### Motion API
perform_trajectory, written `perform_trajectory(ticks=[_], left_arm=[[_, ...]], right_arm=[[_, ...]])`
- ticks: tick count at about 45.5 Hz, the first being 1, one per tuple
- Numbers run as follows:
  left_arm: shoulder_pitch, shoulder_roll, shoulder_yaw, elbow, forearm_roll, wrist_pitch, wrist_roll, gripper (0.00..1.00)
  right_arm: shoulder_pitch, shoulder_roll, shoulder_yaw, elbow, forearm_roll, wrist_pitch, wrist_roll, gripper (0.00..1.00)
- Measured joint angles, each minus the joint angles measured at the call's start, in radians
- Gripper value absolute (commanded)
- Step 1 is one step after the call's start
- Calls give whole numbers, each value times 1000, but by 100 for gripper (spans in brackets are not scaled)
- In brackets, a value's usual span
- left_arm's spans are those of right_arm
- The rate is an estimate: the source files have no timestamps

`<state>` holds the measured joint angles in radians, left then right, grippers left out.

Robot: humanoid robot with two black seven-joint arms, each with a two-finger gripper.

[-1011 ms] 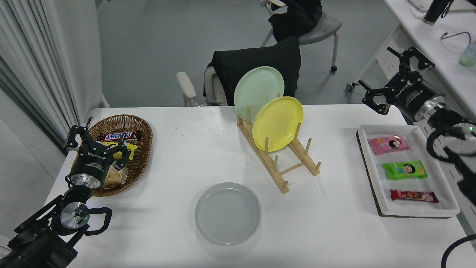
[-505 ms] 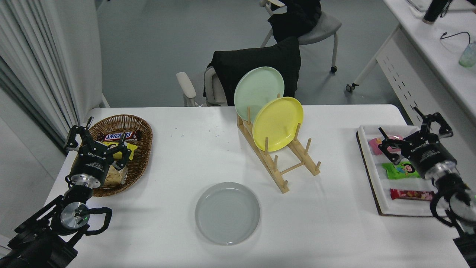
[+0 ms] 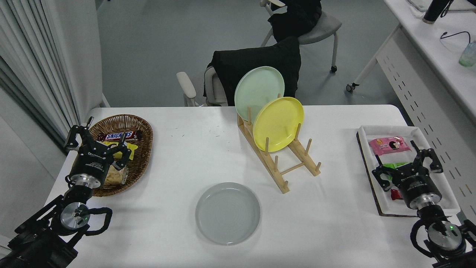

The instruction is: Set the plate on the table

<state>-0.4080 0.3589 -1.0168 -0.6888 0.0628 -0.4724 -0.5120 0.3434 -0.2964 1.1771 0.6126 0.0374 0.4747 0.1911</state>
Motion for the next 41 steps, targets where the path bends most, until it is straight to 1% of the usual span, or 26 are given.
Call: perform_trajectory(ticks=[18, 31, 41], left_arm=[[0, 0, 0, 0, 0, 0, 0, 98], [0, 0, 0, 0, 0, 0, 0, 98], [0, 0, 0, 0, 0, 0, 0, 98]], right_arm=[[40, 9, -23, -25, 7, 3, 9, 100], [59, 13, -42, -45, 8, -53, 11, 100], [60, 14, -59, -11, 9, -80, 11, 100]])
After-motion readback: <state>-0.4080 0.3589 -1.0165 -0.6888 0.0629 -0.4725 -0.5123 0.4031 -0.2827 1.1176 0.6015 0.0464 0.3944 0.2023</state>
